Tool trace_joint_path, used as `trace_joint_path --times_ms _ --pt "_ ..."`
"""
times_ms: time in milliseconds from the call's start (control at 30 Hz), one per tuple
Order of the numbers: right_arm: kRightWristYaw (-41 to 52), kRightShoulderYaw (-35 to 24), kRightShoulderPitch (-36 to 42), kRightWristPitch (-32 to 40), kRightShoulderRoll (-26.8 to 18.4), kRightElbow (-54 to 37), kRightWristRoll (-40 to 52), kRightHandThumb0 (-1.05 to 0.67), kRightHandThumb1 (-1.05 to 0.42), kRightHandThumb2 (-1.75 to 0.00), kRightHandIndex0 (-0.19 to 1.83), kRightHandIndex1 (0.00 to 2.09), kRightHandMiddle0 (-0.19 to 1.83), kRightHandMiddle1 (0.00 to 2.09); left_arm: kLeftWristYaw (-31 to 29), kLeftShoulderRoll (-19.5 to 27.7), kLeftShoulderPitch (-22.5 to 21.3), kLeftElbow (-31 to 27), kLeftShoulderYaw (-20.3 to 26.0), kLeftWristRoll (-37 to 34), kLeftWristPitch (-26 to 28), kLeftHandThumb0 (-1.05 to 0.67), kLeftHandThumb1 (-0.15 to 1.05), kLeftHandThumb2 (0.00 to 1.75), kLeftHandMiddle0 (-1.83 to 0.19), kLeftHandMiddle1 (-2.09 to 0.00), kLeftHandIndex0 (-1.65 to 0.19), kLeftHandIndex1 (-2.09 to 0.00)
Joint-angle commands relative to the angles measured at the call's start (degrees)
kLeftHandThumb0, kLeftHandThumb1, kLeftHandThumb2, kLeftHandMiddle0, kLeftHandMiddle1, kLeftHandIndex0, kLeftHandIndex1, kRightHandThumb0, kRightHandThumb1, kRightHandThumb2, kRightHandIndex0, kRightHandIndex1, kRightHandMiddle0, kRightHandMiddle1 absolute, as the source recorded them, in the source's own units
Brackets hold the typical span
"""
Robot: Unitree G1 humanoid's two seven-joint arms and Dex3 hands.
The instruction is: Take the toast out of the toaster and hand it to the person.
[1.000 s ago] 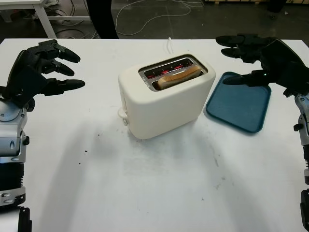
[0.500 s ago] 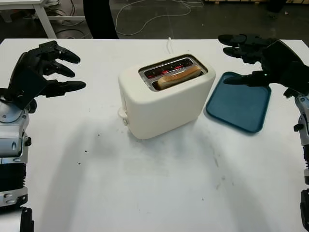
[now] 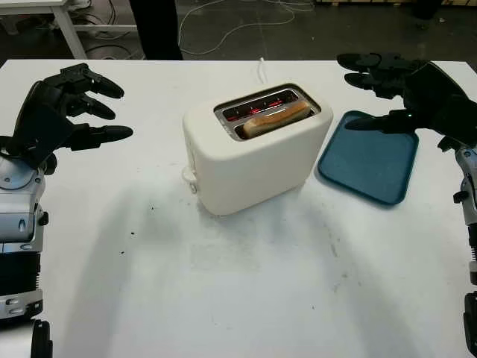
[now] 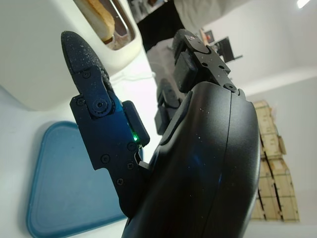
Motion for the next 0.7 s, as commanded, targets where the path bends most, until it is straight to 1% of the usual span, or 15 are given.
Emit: trace_joint_path --times_ms 0,67,400,667 --pt "-0.5 -0.4 0.2 -0.4 0.2 -0.5 0.0 -0.61 -0.73 0.0 0.37 0.02 0.37 0.01 0.3 0.0 0.8 -0.4 0.3 -0.3 -0.2 -1.05 0.57 0.0 -0.51 -1.25 -0.53 -1.11" --pt "-0.4 -0.5 0.2 -0.6 0.3 -0.3 0.3 -0.58 -0.72 0.0 0.37 0.02 0.37 0.01 0.2 0.0 0.8 -0.4 0.4 -0.5 -0.5 -1.05 0.57 0.0 -0.51 -1.24 -0.53 -1.1" --pt "-0.2 -0.4 0.1 -1.4 0.2 0.1 0.1 -0.61 -0.73 0.0 0.37 0.02 0.37 0.01 0.3 -0.2 0.8 -0.1 0.5 -0.6 -1.1 -1.05 0.58 0.0 -0.5 -1.26 -0.52 -1.12" --pt "-0.5 -0.4 0.3 -0.4 0.4 -0.7 0.3 -0.58 -0.72 0.0 0.37 0.02 0.37 0.01 0.4 0.1 0.8 -0.1 0.4 -0.3 -1.0 -1.05 0.57 0.0 -0.5 -1.26 -0.52 -1.11"
